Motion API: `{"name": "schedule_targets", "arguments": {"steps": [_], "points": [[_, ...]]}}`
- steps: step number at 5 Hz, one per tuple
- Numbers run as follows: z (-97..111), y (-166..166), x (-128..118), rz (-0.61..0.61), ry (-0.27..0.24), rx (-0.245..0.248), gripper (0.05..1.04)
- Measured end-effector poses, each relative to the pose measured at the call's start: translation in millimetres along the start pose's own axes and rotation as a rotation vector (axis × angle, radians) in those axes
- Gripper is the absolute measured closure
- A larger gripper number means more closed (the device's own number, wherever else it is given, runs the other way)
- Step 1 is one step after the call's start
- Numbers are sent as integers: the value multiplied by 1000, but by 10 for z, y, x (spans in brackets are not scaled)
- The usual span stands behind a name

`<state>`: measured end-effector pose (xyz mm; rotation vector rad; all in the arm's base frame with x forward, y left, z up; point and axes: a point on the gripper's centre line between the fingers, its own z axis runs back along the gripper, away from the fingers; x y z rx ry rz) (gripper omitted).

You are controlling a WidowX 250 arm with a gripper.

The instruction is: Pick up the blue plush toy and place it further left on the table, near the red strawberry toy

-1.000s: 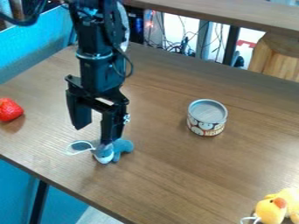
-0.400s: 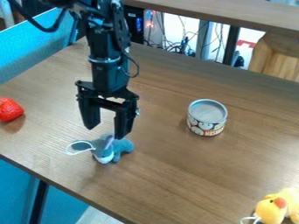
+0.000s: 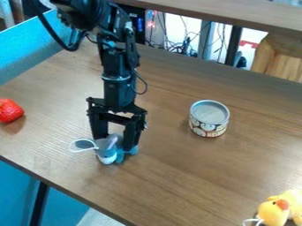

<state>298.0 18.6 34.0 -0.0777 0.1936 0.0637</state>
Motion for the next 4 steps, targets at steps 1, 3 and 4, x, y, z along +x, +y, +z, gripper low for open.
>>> {"name": "schedule_targets", "arguments": {"steps": [1, 3, 4], "points": [[-122, 11, 23, 19, 31, 4, 305], [1, -86, -225, -93, 32, -52, 337], [387, -14, -345, -215, -59, -93, 385]]}}
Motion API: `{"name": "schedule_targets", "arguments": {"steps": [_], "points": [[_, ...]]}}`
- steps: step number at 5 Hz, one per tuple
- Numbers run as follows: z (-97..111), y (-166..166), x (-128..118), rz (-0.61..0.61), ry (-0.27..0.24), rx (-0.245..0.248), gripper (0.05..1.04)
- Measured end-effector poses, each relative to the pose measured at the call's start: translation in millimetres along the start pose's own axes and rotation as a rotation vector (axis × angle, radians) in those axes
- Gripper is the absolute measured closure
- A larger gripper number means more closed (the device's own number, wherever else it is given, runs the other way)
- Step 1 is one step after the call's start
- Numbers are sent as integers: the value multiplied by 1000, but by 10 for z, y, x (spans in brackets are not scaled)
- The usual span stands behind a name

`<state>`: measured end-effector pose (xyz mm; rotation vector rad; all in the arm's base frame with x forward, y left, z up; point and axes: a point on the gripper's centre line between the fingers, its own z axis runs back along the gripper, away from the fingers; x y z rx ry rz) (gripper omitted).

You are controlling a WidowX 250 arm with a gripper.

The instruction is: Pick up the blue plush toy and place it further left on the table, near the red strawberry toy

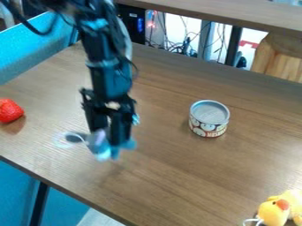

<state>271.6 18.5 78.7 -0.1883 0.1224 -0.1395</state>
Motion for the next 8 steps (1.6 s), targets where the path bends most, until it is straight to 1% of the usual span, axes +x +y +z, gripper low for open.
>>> {"name": "schedule_targets", "arguments": {"steps": [1, 2, 3, 4, 5, 6, 7, 8], "points": [[63, 283, -146, -11, 27, 45, 463], [-25, 602, -244, -43, 160, 169, 535], [-158, 997, -294, -16, 218, 271, 552], [-105, 1163, -217, 25, 153, 309, 553], [-18, 1300, -214, 77, 121, 327, 552], [20, 1399, -228, 98, 93, 321, 553], [-28, 1376, -192, 92, 72, 289, 552], [-211, 1256, -213, 93, 62, 226, 516]]}}
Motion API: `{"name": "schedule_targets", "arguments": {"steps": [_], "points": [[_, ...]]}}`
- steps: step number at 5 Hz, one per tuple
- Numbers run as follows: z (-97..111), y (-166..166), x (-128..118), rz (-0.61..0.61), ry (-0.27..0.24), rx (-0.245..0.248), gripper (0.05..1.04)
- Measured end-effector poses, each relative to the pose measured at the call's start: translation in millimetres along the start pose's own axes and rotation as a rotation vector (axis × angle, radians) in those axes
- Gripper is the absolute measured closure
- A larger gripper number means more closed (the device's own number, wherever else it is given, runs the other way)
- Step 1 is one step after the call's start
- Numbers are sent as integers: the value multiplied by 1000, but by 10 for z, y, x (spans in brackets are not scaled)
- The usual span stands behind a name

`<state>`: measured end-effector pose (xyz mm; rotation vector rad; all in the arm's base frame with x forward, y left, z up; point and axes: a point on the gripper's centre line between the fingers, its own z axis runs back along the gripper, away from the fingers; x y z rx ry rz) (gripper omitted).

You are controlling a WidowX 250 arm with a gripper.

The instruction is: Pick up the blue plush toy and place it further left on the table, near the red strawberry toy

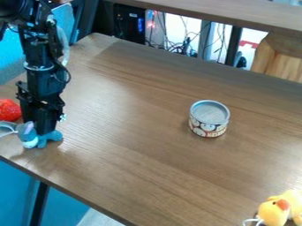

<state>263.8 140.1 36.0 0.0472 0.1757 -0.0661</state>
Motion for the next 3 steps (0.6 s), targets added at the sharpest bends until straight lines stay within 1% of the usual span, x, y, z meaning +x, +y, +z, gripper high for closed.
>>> {"name": "schedule_targets", "arguments": {"steps": [1, 2, 3], "points": [[-34, -159, -44, 8, 10, -27, 389], [17, -301, -78, 25, 5, -25, 111], [464, -307, -120, 47, -111, 37, 76]]}}
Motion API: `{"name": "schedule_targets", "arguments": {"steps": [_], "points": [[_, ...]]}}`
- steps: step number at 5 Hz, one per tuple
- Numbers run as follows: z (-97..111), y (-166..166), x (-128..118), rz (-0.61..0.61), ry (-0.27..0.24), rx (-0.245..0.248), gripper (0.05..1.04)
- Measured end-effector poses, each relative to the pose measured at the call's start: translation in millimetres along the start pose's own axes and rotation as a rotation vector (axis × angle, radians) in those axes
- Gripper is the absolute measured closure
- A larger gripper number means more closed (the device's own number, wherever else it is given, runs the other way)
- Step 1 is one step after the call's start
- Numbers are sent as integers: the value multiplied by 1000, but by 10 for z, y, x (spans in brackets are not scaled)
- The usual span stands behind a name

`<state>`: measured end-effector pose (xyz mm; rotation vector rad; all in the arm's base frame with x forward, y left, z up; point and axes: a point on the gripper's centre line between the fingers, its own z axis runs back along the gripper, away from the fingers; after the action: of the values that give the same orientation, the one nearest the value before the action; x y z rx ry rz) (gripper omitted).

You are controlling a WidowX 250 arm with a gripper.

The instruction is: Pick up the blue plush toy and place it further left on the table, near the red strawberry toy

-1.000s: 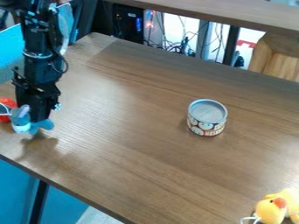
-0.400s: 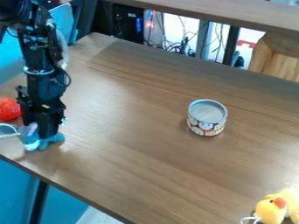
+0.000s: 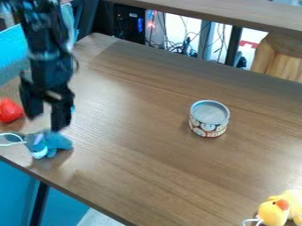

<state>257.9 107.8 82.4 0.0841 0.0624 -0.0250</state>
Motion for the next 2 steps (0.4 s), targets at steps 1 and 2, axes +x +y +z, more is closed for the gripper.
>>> {"name": "schedule_targets", "arguments": {"steps": [1, 2], "points": [[432, 57, -22, -7, -118, 61, 81], [524, 149, -104, -62, -51, 95, 82]]}}
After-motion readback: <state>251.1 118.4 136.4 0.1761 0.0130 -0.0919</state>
